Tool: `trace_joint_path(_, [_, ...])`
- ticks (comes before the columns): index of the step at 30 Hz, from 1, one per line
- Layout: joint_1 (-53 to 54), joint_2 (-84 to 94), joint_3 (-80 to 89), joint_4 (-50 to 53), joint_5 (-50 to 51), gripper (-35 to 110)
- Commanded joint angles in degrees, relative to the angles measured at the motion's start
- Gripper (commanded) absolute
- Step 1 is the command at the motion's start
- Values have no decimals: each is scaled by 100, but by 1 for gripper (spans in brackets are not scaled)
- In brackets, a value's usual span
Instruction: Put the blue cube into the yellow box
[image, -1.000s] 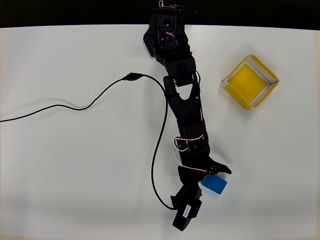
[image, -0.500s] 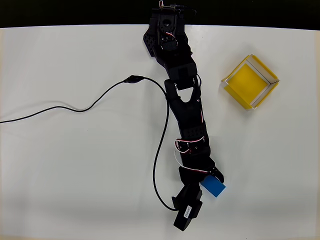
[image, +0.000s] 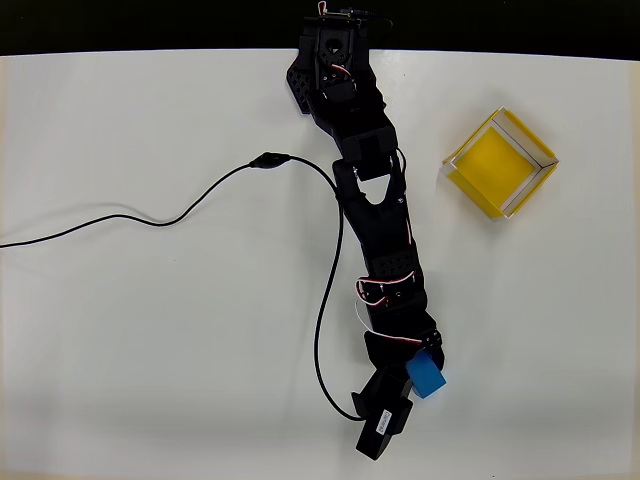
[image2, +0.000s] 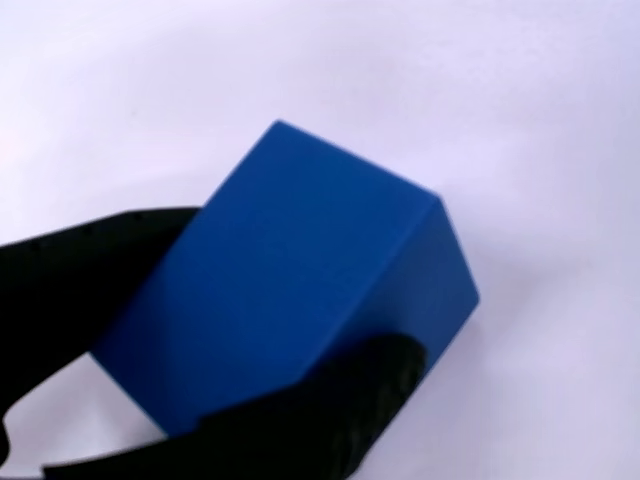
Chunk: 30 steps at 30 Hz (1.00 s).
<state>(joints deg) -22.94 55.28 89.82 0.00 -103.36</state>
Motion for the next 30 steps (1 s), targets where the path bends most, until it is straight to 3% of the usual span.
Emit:
trace_joint_path(1, [-35,413,-589,-9,-18,20])
trace_joint_path(12, [-79,1011,-615,70,-70,18])
trace_joint_path(30, [-835,4113,-88,2470,1336,17])
